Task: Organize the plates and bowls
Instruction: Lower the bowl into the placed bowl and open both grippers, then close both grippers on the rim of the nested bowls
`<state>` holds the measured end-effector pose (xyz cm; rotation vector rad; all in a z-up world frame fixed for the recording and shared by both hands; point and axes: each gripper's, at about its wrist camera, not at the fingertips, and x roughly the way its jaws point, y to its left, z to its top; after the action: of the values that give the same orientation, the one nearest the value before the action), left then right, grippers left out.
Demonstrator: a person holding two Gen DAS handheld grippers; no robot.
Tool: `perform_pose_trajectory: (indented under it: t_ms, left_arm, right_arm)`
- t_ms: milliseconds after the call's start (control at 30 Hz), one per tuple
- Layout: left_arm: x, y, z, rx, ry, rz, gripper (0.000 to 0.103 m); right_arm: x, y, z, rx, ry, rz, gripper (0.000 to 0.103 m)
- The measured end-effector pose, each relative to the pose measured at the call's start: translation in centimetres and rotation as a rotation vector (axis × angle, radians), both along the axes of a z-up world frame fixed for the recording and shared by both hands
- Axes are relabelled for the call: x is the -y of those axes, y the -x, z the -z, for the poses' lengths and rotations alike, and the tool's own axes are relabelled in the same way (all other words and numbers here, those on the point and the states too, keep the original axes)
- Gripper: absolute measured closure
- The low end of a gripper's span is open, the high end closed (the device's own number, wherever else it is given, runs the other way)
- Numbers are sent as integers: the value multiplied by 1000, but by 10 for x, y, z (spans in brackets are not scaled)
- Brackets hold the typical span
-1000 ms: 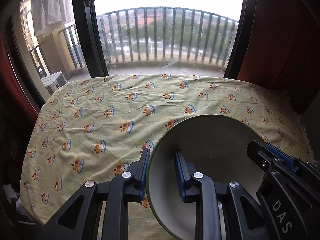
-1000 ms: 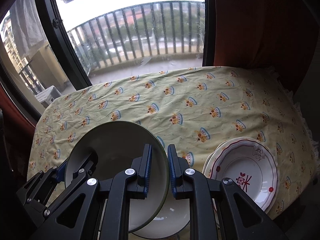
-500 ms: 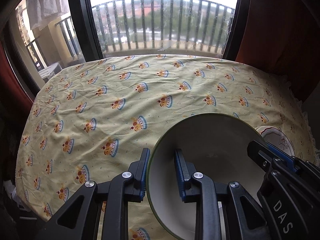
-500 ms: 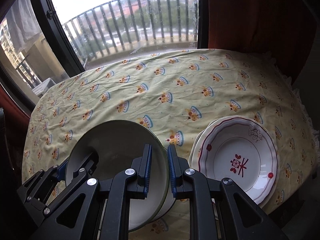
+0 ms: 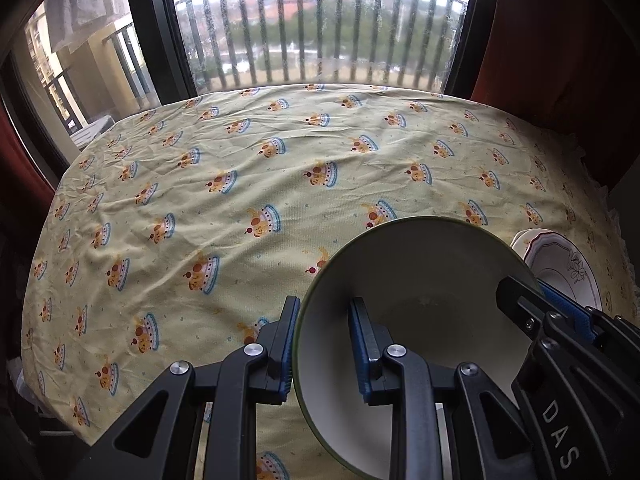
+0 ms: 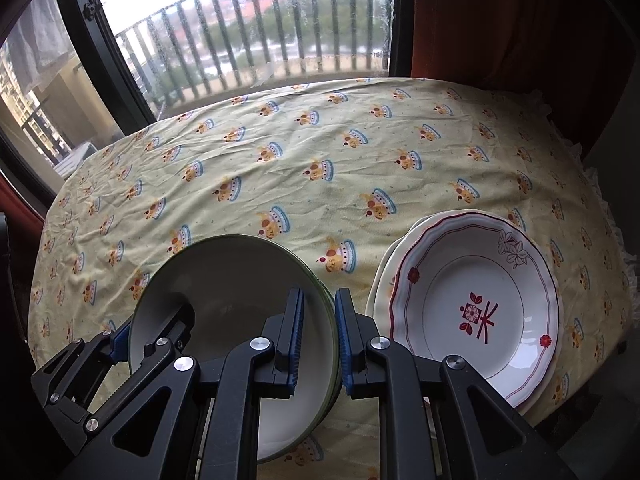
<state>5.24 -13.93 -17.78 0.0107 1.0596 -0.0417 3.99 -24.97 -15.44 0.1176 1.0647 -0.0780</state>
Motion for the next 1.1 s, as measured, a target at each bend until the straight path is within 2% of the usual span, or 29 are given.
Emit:
perform_pose_trajectory:
  t_ms: [233,300,367,433,500,667,833,900,1100]
  left_arm:
    - [3,-2,5,-4,-1,17,80]
    - [4,-3,5,-16,11,36,67]
    - [5,-2,4,-31,21,55,63]
    - [5,0,1,-35,23,66,56]
    - [4,2,-3,-36,35,72,33]
    - [-1,0,-1,-48,82,101,18]
    - [-9,-10,14,-93,121,101,18]
    - [-12,-15,21,-117,151,103,18]
    - [-10,-26,41,-174,192,187,23]
  right_arm:
    - [4,0,5,7,0,5,83]
    - [4,0,5,13,-5,-4,83]
    - [4,0,3,13,-15,-17,81]
    - [5,1,2,7,-31,-37,69]
    - [5,2,-2,10,-30,-47,36]
    - [6,3,-7,19,-17,-73,26]
    - [13,-5,7,-33,-87,-20,26]
    - [10,-8,12,-50,-78,-16,26]
    - [9,-16,24,-83,-89,27,26]
